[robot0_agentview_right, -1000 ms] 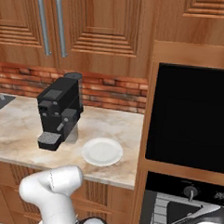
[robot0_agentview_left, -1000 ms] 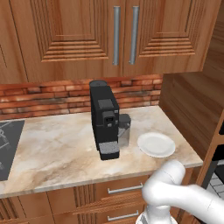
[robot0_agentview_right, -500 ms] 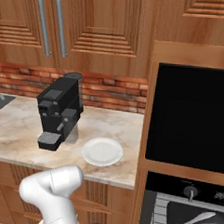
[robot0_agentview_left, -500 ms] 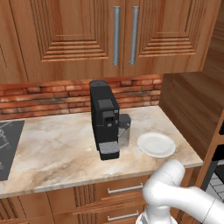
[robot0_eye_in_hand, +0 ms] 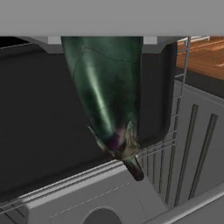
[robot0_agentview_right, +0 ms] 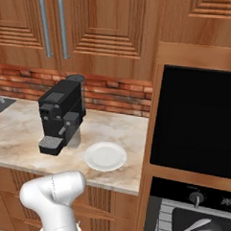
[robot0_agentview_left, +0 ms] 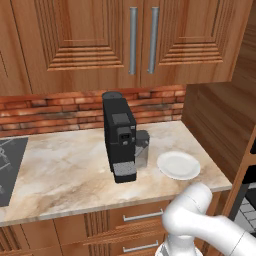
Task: Place the eggplant on the rack of the oven.
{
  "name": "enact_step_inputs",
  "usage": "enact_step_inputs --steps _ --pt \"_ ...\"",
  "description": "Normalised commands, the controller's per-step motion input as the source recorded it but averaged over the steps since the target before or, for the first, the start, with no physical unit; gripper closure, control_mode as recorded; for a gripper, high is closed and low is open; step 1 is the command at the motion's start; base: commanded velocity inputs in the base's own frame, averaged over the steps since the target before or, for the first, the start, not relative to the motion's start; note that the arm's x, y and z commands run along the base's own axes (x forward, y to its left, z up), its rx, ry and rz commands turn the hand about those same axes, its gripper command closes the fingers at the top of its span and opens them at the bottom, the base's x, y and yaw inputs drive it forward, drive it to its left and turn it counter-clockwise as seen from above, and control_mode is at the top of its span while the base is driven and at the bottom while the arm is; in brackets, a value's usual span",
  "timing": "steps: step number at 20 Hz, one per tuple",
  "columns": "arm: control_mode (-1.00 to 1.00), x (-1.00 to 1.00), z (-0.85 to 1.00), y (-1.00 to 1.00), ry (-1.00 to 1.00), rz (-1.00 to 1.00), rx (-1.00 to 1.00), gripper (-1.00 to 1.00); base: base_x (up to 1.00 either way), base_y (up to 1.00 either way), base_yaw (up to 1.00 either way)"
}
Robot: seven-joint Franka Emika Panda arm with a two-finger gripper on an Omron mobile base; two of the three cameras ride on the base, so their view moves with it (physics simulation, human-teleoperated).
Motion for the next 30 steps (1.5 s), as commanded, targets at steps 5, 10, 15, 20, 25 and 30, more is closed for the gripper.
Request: enact_step_inputs --steps 5,10,15,20,25,30 --pt "-1.0 0.11 -0.01 0.02 0.0 0.02 0.0 1.0 0.0 0.0 0.0" --pt "-1.0 0.09 -0.3 0.01 0.0 0.02 0.0 1.0 0.0 0.0 0.0" --pt "-1.0 0.18 -0.18 0.04 -0.01 0.01 0.0 1.0 0.0 0.0 0.0" --pt "-1.0 0.21 -0.15 0.01 0.0 0.02 0.0 1.0 0.0 0.0 0.0" --pt "-1.0 0.13 -0.26 0.0 0.0 0.02 0.0 1.0 0.0 0.0 0.0" --pt "-1.0 0.02 -0.18 0.0 0.0 0.02 0.0 1.0 0.0 0.0 0.0"
